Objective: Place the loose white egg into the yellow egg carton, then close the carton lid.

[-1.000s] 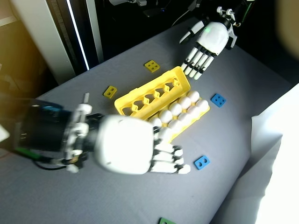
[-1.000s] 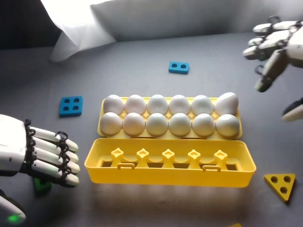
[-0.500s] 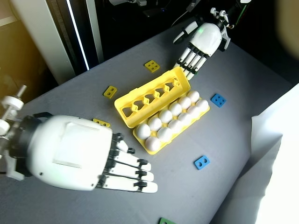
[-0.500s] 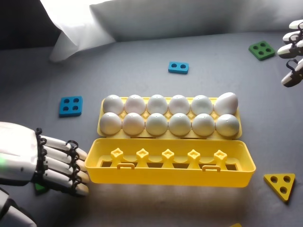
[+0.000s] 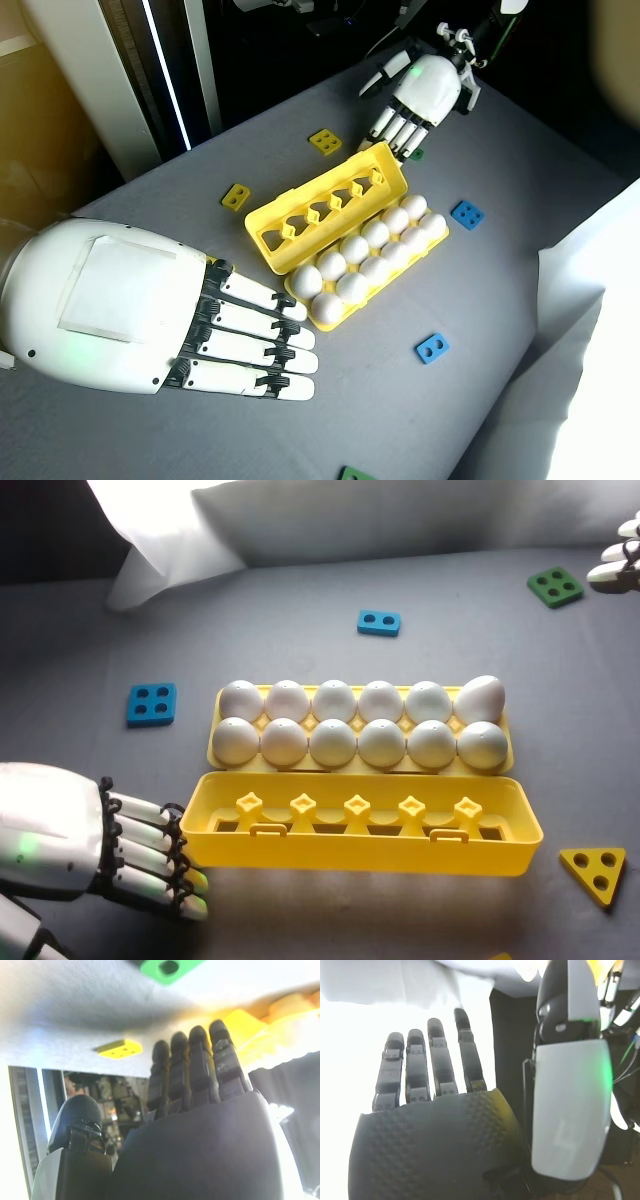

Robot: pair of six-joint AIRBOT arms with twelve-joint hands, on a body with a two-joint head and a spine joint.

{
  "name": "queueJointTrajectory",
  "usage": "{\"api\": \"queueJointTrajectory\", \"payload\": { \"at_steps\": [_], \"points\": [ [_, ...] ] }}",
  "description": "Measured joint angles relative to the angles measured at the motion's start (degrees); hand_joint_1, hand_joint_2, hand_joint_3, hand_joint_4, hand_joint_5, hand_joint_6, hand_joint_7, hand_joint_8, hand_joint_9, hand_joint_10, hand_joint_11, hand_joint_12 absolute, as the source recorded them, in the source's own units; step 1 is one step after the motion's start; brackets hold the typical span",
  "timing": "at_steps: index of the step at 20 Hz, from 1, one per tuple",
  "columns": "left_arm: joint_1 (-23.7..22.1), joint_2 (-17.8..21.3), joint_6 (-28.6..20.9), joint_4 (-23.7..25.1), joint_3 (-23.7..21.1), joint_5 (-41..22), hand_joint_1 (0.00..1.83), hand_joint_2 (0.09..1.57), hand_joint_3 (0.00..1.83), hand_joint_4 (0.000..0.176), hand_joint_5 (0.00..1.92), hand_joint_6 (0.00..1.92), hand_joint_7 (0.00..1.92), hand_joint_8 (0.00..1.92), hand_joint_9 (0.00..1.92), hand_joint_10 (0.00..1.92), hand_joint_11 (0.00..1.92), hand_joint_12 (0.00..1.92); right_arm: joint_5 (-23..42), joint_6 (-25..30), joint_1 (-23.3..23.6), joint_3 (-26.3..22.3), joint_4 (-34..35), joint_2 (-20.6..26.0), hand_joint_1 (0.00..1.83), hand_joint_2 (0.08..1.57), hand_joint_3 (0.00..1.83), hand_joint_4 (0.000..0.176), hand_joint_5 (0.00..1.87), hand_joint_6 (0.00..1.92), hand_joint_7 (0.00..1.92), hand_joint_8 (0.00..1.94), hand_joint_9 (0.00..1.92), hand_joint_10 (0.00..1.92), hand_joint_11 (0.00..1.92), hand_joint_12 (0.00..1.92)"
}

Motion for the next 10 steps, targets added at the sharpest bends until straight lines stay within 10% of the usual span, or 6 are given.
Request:
{"api": "queueJointTrajectory", "payload": {
  "at_steps": [3, 10],
  "points": [
    [-0.31, 0.09, -0.22, 0.37, -0.57, 0.11, 0.00, 1.31, 0.00, 0.000, 0.21, 0.00, 0.19, 0.00, 0.13, 0.00, 0.00, 0.14, -2.58, 1.20, -0.66, -1.09, -0.22, 1.25, 0.02, 1.30, 0.01, 0.019, 0.11, 0.00, 0.09, 0.00, 0.02, 0.00, 0.01, 0.03],
    [-5.99, 0.42, -4.13, 1.25, 1.73, -0.28, 0.00, 1.30, 0.00, 0.000, 0.20, 0.00, 0.20, 0.00, 0.16, 0.00, 0.00, 0.26, -1.46, -1.33, -0.66, -2.19, -0.20, 2.78, 0.00, 1.49, 0.00, 0.000, 0.27, 0.00, 0.24, 0.00, 0.19, 0.00, 0.00, 0.46]
  ]
}}
